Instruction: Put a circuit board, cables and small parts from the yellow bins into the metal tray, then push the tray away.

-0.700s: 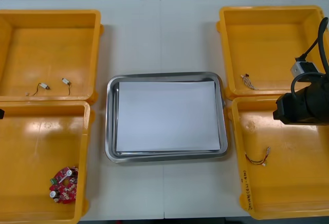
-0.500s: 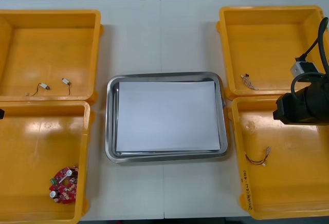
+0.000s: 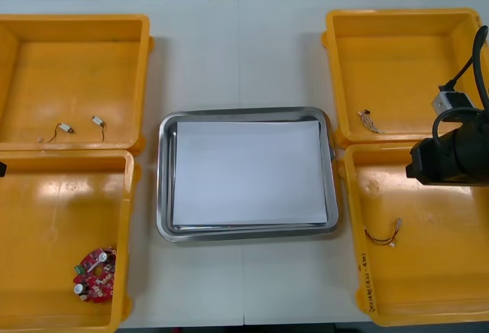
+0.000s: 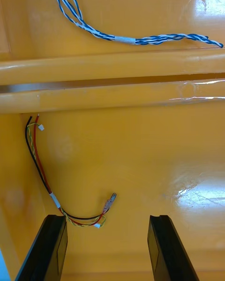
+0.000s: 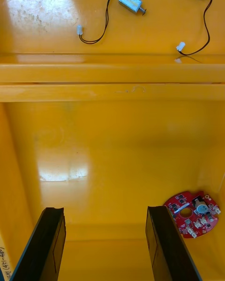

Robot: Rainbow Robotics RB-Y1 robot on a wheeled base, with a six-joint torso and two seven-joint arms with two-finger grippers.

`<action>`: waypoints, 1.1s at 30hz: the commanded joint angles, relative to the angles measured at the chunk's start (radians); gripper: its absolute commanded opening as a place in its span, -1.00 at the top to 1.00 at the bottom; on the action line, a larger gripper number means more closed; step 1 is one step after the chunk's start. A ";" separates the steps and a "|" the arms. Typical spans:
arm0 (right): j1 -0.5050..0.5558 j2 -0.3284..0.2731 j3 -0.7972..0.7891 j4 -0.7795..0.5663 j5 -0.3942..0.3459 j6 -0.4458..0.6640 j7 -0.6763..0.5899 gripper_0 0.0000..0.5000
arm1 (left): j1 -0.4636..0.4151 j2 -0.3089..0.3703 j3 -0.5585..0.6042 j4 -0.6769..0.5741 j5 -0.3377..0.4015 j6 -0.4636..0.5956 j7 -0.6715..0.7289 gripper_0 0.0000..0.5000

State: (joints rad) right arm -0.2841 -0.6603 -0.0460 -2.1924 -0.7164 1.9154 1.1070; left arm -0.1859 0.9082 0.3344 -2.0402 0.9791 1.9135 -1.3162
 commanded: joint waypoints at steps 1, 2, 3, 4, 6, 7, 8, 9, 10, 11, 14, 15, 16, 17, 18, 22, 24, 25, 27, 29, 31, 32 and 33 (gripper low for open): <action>0.011 0.008 -0.029 -0.033 0.003 0.004 -0.018 -1.00 | 0.011 0.037 0.029 -0.028 -0.004 0.006 -0.061 -1.00; 0.011 0.008 -0.029 -0.033 0.003 0.004 -0.018 -1.00 | 0.011 0.037 0.029 -0.028 -0.004 0.006 -0.061 -1.00; 0.011 0.008 -0.029 -0.033 0.003 0.004 -0.018 -1.00 | 0.011 0.037 0.029 -0.028 -0.004 0.006 -0.061 -1.00; 0.011 0.008 -0.029 -0.033 0.003 0.004 -0.018 -1.00 | 0.011 0.037 0.029 -0.028 -0.004 0.006 -0.061 -1.00; 0.011 0.008 -0.029 -0.033 0.003 0.004 -0.018 -1.00 | 0.011 0.037 0.029 -0.028 -0.004 0.006 -0.061 -1.00; 0.011 0.008 -0.029 -0.033 0.003 0.004 -0.018 -1.00 | 0.011 0.037 0.029 -0.028 -0.004 0.006 -0.061 -1.00; 0.011 0.008 -0.029 -0.033 0.003 0.004 -0.018 -1.00 | 0.011 0.037 0.029 -0.028 -0.004 0.006 -0.061 -1.00; 0.011 0.008 -0.029 -0.033 0.003 0.004 -0.018 -1.00 | 0.011 0.037 0.029 -0.028 -0.004 0.006 -0.061 -1.00; 0.011 0.008 -0.029 -0.033 0.003 0.004 -0.018 -1.00 | 0.011 0.037 0.029 -0.028 -0.004 0.006 -0.061 -1.00; 0.011 0.008 -0.029 -0.033 0.003 0.004 -0.018 -1.00 | 0.011 0.037 0.029 -0.028 -0.004 0.006 -0.061 -1.00; 0.011 0.008 -0.029 -0.033 0.003 0.004 -0.018 -1.00 | 0.011 0.037 0.029 -0.028 -0.004 0.006 -0.061 -1.00; 0.011 0.008 -0.029 -0.033 0.003 0.004 -0.018 -1.00 | 0.011 0.037 0.029 -0.028 -0.004 0.006 -0.061 -1.00; 0.011 0.008 -0.029 -0.033 0.003 0.004 -0.018 -1.00 | 0.011 0.037 0.029 -0.028 -0.004 0.006 -0.061 -1.00; 0.011 0.008 -0.029 -0.033 0.003 0.004 -0.018 -1.00 | 0.011 0.037 0.029 -0.028 -0.004 0.006 -0.061 -1.00; 0.011 0.008 -0.029 -0.033 0.003 0.004 -0.018 -1.00 | 0.011 0.037 0.029 -0.028 -0.004 0.006 -0.061 -1.00; 0.011 0.008 -0.029 -0.033 0.003 0.004 -0.018 -1.00 | 0.011 0.037 0.029 -0.028 -0.004 0.006 -0.061 -1.00; 0.011 0.008 -0.029 -0.033 0.003 0.004 -0.018 -1.00 | 0.011 0.037 0.029 -0.028 -0.004 0.006 -0.061 -1.00; 0.011 0.008 -0.029 -0.033 0.003 0.004 -0.018 -1.00 | 0.011 0.037 0.029 -0.028 -0.004 0.006 -0.061 -1.00; 0.011 0.008 -0.029 -0.033 0.003 0.004 -0.018 -1.00 | 0.011 0.037 0.029 -0.028 -0.004 0.006 -0.061 -1.00; 0.011 0.008 -0.029 -0.033 0.003 0.004 -0.018 -1.00 | 0.011 0.037 0.029 -0.028 -0.004 0.006 -0.061 -1.00; 0.011 0.008 -0.029 -0.033 0.003 0.004 -0.018 -1.00 | 0.011 0.037 0.029 -0.028 -0.004 0.006 -0.061 -1.00; 0.011 0.008 -0.029 -0.033 0.003 0.004 -0.018 -1.00 | 0.011 0.037 0.029 -0.028 -0.004 0.006 -0.061 -1.00; 0.011 0.008 -0.029 -0.033 0.003 0.004 -0.018 -1.00 | 0.011 0.037 0.029 -0.028 -0.004 0.006 -0.061 -1.00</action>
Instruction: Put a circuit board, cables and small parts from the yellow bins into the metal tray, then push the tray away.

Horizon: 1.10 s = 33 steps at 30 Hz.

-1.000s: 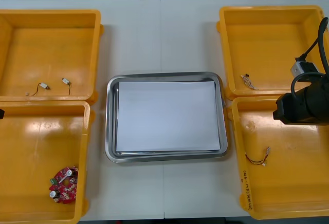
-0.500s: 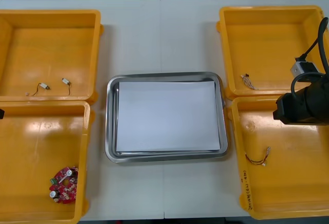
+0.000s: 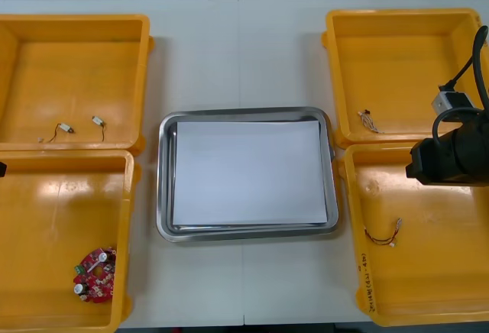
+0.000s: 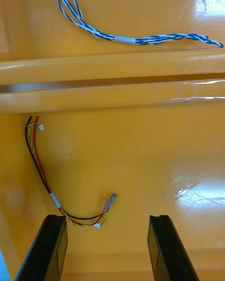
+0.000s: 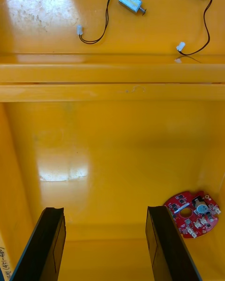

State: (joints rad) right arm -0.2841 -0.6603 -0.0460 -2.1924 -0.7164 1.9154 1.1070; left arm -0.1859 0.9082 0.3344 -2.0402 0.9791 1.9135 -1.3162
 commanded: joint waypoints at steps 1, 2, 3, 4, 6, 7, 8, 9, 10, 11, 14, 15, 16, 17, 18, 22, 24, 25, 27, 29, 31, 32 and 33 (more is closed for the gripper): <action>0.011 0.008 -0.029 -0.033 0.003 0.004 -0.018 -1.00 | 0.011 0.037 0.029 -0.028 -0.004 0.006 -0.061 -1.00; 0.011 0.008 -0.029 -0.033 0.003 0.004 -0.018 -1.00 | 0.011 0.037 0.029 -0.028 -0.004 0.006 -0.061 -1.00; 0.011 0.008 -0.029 -0.033 0.003 0.004 -0.018 -1.00 | 0.011 0.037 0.029 -0.028 -0.004 0.006 -0.061 -1.00; 0.011 0.008 -0.029 -0.033 0.003 0.004 -0.018 -1.00 | 0.011 0.037 0.029 -0.028 -0.004 0.006 -0.061 -1.00; 0.011 0.008 -0.029 -0.033 0.003 0.004 -0.018 -1.00 | 0.011 0.037 0.029 -0.028 -0.004 0.006 -0.061 -1.00; 0.011 0.008 -0.029 -0.033 0.003 0.004 -0.018 -1.00 | 0.011 0.037 0.029 -0.028 -0.004 0.006 -0.061 -1.00; 0.011 0.008 -0.029 -0.033 0.003 0.004 -0.018 -1.00 | 0.011 0.037 0.029 -0.028 -0.004 0.006 -0.061 -1.00; 0.011 0.008 -0.029 -0.033 0.003 0.004 -0.018 -1.00 | 0.011 0.037 0.029 -0.028 -0.004 0.006 -0.061 -1.00; 0.011 0.008 -0.029 -0.033 0.003 0.004 -0.018 -1.00 | 0.011 0.037 0.029 -0.028 -0.004 0.006 -0.061 -1.00; 0.011 0.008 -0.029 -0.033 0.003 0.004 -0.018 -1.00 | 0.011 0.037 0.029 -0.028 -0.004 0.006 -0.061 -1.00; 0.011 0.008 -0.029 -0.033 0.003 0.004 -0.018 -1.00 | 0.011 0.037 0.029 -0.028 -0.004 0.006 -0.061 -1.00; 0.011 0.008 -0.029 -0.033 0.003 0.004 -0.018 -1.00 | 0.011 0.037 0.029 -0.028 -0.004 0.006 -0.061 -1.00; 0.011 0.008 -0.029 -0.033 0.003 0.004 -0.018 -1.00 | 0.011 0.037 0.029 -0.028 -0.004 0.006 -0.061 -1.00; 0.011 0.008 -0.029 -0.033 0.003 0.004 -0.018 -1.00 | 0.011 0.037 0.029 -0.028 -0.004 0.006 -0.061 -1.00; 0.011 0.008 -0.029 -0.033 0.003 0.004 -0.018 -1.00 | 0.011 0.037 0.029 -0.028 -0.004 0.006 -0.061 -1.00; 0.011 0.008 -0.029 -0.033 0.003 0.004 -0.018 -1.00 | 0.011 0.037 0.029 -0.028 -0.004 0.006 -0.061 -1.00; 0.011 0.008 -0.029 -0.033 0.003 0.004 -0.018 -1.00 | 0.011 0.037 0.029 -0.028 -0.004 0.006 -0.061 -1.00; 0.011 0.008 -0.029 -0.033 0.003 0.004 -0.018 -1.00 | 0.011 0.037 0.029 -0.028 -0.004 0.006 -0.061 -1.00; 0.011 0.008 -0.029 -0.033 0.003 0.004 -0.018 -1.00 | 0.011 0.037 0.029 -0.028 -0.004 0.006 -0.061 -1.00; 0.011 0.008 -0.029 -0.033 0.003 0.004 -0.018 -1.00 | 0.011 0.037 0.029 -0.028 -0.004 0.006 -0.061 -1.00; 0.011 0.008 -0.029 -0.033 0.003 0.004 -0.018 -1.00 | 0.011 0.037 0.029 -0.028 -0.004 0.006 -0.061 -1.00; 0.011 0.008 -0.029 -0.033 0.003 0.004 -0.018 -1.00 | 0.011 0.037 0.029 -0.028 -0.004 0.006 -0.061 -1.00; 0.011 0.008 -0.029 -0.033 0.003 0.004 -0.018 -1.00 | 0.011 0.037 0.029 -0.028 -0.004 0.006 -0.061 -1.00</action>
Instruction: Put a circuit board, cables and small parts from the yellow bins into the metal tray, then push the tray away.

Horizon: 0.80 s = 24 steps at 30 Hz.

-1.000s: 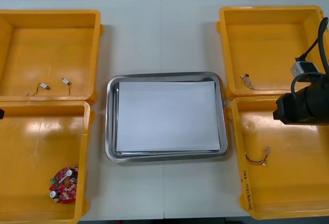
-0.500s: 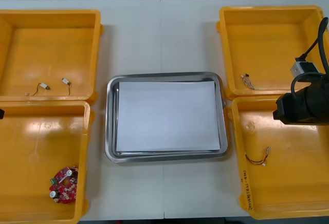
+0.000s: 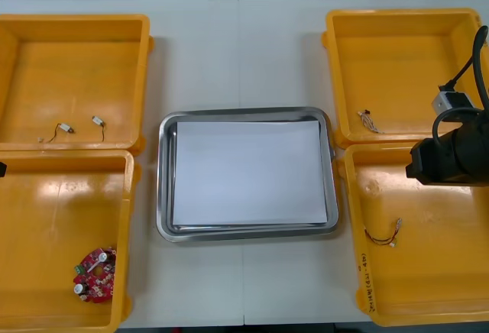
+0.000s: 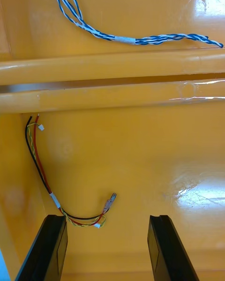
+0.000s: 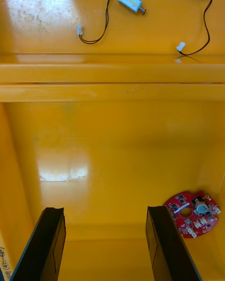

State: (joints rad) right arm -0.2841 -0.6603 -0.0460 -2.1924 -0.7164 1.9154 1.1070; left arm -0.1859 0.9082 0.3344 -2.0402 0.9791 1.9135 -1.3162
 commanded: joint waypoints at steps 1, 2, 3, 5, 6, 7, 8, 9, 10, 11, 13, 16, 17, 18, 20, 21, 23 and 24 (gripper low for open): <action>0.011 0.008 -0.029 -0.033 0.003 0.004 -0.018 -1.00 | 0.011 0.037 0.029 -0.028 -0.004 0.006 -0.061 -1.00; 0.011 0.008 -0.029 -0.033 0.003 0.004 -0.018 -1.00 | 0.011 0.037 0.029 -0.028 -0.004 0.006 -0.061 -1.00; 0.011 0.008 -0.029 -0.033 0.003 0.004 -0.018 -1.00 | 0.011 0.037 0.029 -0.028 -0.004 0.006 -0.061 -1.00; 0.011 0.008 -0.029 -0.033 0.003 0.004 -0.018 -1.00 | 0.011 0.037 0.029 -0.028 -0.004 0.006 -0.061 -1.00; 0.011 0.008 -0.029 -0.033 0.003 0.004 -0.018 -1.00 | 0.011 0.037 0.029 -0.028 -0.004 0.006 -0.061 -1.00; 0.011 0.008 -0.029 -0.033 0.003 0.004 -0.018 -1.00 | 0.011 0.037 0.029 -0.028 -0.004 0.006 -0.061 -1.00; 0.011 0.008 -0.029 -0.033 0.003 0.004 -0.018 -1.00 | 0.011 0.037 0.029 -0.028 -0.004 0.006 -0.061 -1.00; 0.011 0.008 -0.029 -0.033 0.003 0.004 -0.018 -1.00 | 0.011 0.037 0.029 -0.028 -0.004 0.006 -0.061 -1.00; 0.011 0.008 -0.029 -0.033 0.003 0.004 -0.018 -1.00 | 0.011 0.037 0.029 -0.028 -0.004 0.006 -0.061 -1.00; 0.040 -0.013 -0.008 -0.007 0.005 0.004 -0.019 -1.00 | 0.011 0.037 0.029 -0.028 -0.004 0.006 -0.061 -1.00; 0.045 -0.021 -0.008 0.003 0.003 0.004 -0.021 -1.00 | 0.011 0.037 0.029 -0.028 -0.004 0.006 -0.061 -1.00; 0.042 -0.062 0.005 0.025 -0.015 0.004 -0.022 -1.00 | 0.011 0.037 0.029 -0.028 -0.004 0.006 -0.061 -1.00; 0.042 -0.068 0.005 0.029 -0.018 0.004 -0.021 -1.00 | 0.011 0.037 0.029 -0.028 -0.004 0.006 -0.061 -1.00; 0.042 -0.070 0.005 0.031 -0.020 0.004 -0.022 -1.00 | 0.011 0.037 0.029 -0.028 -0.004 0.006 -0.061 -1.00; 0.040 -0.071 0.005 0.034 -0.024 0.004 -0.024 -1.00 | 0.056 -0.002 0.011 -0.017 0.009 0.006 -0.061 -1.00; 0.040 -0.071 0.005 0.034 -0.024 0.004 -0.027 -1.00 | 0.054 0.000 0.018 -0.023 0.013 0.006 -0.060 -1.00; 0.042 -0.073 0.005 0.039 -0.026 0.004 -0.036 -1.00 | 0.057 -0.002 0.023 -0.032 0.021 0.006 -0.055 -1.00; 0.042 -0.074 0.005 0.048 -0.026 0.004 -0.041 -1.00 | 0.057 -0.003 0.025 -0.038 0.023 0.006 -0.052 -1.00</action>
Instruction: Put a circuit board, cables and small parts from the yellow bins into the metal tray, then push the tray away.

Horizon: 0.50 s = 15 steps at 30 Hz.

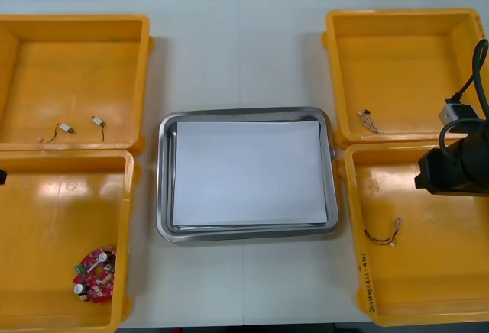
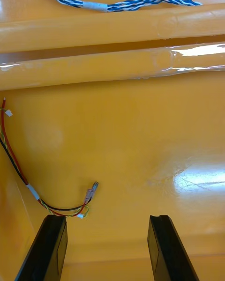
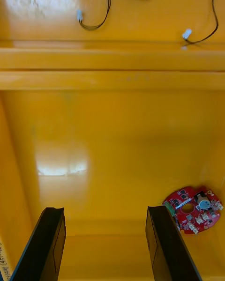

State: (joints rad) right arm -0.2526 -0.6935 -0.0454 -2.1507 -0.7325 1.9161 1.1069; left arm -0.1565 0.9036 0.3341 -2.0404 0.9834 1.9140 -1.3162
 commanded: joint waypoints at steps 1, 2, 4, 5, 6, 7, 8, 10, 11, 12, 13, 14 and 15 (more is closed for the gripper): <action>0.010 -0.041 0.004 0.015 -0.011 0.004 -0.047 -1.00 | 0.028 0.001 0.026 -0.044 0.018 0.006 -0.044 -1.00; 0.010 -0.041 0.004 0.015 -0.011 0.004 -0.047 -1.00 | 0.028 0.001 0.026 -0.044 0.018 0.006 -0.044 -1.00; 0.013 -0.040 0.007 0.040 -0.021 0.004 -0.058 -1.00 | 0.031 0.001 0.025 -0.058 0.021 0.006 0.021 -1.00; 0.015 -0.041 0.007 0.043 -0.022 0.004 -0.061 -1.00 | 0.034 0.001 0.025 -0.063 0.024 0.006 0.043 -1.00; 0.018 -0.041 0.009 0.046 -0.025 0.004 -0.065 -1.00 | 0.037 0.001 0.023 -0.067 0.026 0.006 0.074 -1.00; 0.026 -0.041 0.009 0.048 -0.028 0.004 -0.078 -1.00 | 0.038 0.001 0.017 -0.075 0.028 0.006 0.112 -1.00; 0.029 -0.041 0.010 0.048 -0.030 0.004 -0.088 -1.00 | 0.041 0.001 0.014 -0.078 0.029 0.006 0.129 -1.00; 0.044 -0.041 0.012 0.048 -0.048 0.004 -0.133 -1.00 | 0.055 0.000 0.010 -0.093 0.035 0.006 0.203 -1.00; 0.052 -0.041 0.013 0.048 -0.065 0.004 -0.151 -1.00 | 0.060 -0.005 0.008 -0.101 0.038 0.006 0.230 -1.00; 0.052 -0.041 0.013 0.048 -0.065 0.004 -0.151 -1.00 | 0.060 -0.005 0.008 -0.101 0.038 0.006 0.230 -1.00; 0.065 -0.040 0.013 0.048 -0.087 -0.009 -0.177 -1.00 | 0.068 -0.018 0.010 -0.115 0.043 0.006 0.276 -1.00; 0.069 -0.041 0.012 0.048 -0.093 -0.017 -0.185 -1.00 | 0.069 -0.023 0.011 -0.119 0.043 0.006 0.291 -1.00; 0.079 -0.040 0.013 0.046 -0.096 -0.032 -0.197 -1.00 | 0.080 -0.032 0.013 -0.133 0.046 0.006 0.324 -1.00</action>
State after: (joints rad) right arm -0.2123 -0.6973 -0.0446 -2.0949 -0.8068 1.9126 0.9309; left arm -0.1136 0.8995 0.3341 -2.1196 1.0158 1.9140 -1.2104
